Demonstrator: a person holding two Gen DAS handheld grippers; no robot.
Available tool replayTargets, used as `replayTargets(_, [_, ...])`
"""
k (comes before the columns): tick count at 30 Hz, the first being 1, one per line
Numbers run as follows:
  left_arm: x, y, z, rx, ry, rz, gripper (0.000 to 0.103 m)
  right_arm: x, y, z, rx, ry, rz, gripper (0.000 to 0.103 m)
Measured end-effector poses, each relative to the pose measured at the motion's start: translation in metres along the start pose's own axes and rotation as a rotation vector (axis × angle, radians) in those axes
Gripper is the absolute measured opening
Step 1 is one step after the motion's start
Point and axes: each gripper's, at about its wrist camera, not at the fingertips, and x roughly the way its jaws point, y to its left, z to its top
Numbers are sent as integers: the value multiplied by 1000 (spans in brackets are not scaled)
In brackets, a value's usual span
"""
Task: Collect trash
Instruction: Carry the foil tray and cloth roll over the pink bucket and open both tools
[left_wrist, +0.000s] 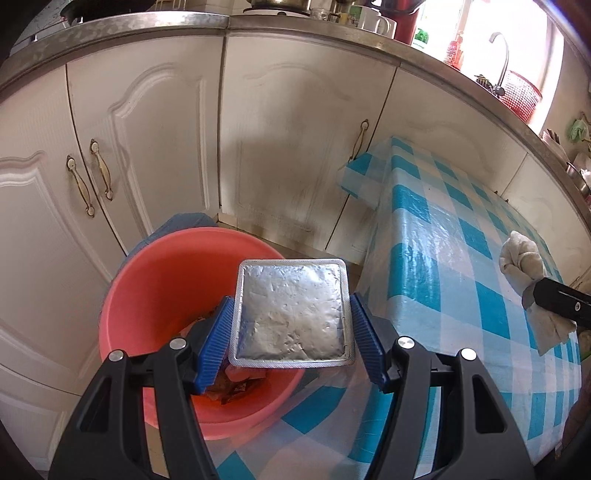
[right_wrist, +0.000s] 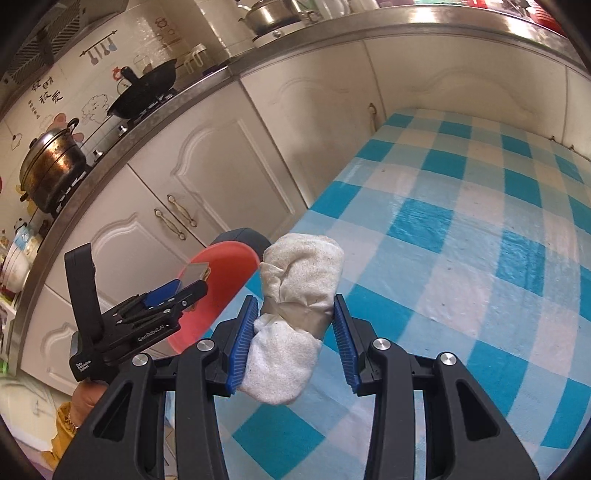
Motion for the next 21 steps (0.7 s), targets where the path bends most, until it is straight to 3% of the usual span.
replayTargets(10, [1,49,1,-91,-6,69,64,42,66,21,-132,52,80,43])
replayTargets(21, [9,83,-3,-152,15,116,64,90,107,33,-194,111,142,44])
